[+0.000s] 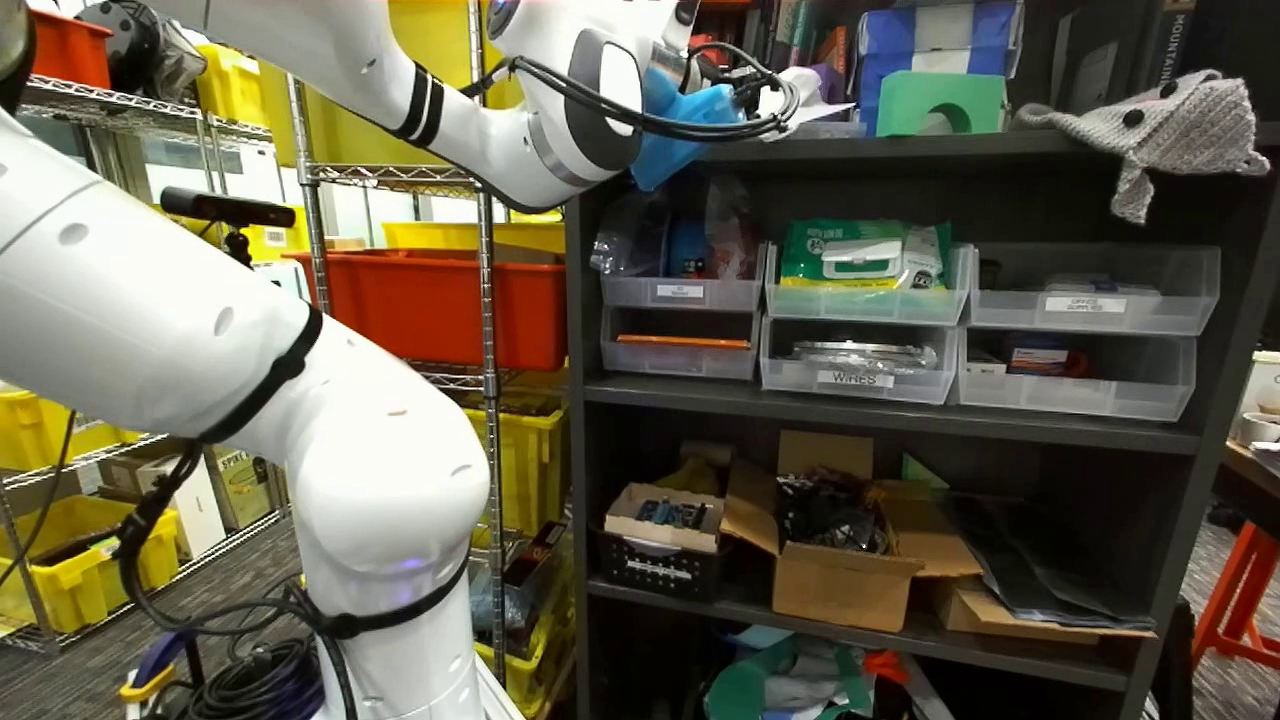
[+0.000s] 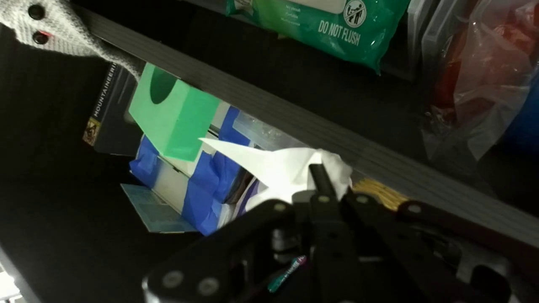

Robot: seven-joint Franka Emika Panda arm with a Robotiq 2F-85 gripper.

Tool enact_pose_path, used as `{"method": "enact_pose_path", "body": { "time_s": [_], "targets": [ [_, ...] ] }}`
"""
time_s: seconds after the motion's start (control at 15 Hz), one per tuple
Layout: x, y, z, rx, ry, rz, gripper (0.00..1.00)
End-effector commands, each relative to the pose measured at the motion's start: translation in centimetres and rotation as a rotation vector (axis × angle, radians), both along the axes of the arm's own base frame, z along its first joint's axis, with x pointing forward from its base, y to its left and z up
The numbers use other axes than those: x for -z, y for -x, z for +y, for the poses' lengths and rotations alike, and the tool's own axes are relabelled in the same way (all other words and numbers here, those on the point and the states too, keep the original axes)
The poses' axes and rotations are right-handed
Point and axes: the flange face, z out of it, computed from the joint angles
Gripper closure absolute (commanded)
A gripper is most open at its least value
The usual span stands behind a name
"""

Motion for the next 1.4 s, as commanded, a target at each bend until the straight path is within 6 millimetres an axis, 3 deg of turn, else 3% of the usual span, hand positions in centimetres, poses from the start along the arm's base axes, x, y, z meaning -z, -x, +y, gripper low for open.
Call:
{"method": "enact_pose_path", "body": {
  "time_s": [0.0,0.33,0.93,1.33],
  "targets": [
    [-0.1,-0.9,0.7,0.006,0.032,0.024,0.99],
    [0.3,-1.8,2.1,-0.015,0.05,0.069,0.99],
    [-2.5,-1.9,3.3,-0.033,0.061,0.053,0.99],
    [-1.9,-3.6,3.8,-0.053,0.076,0.198,0.99]
  ]
}}
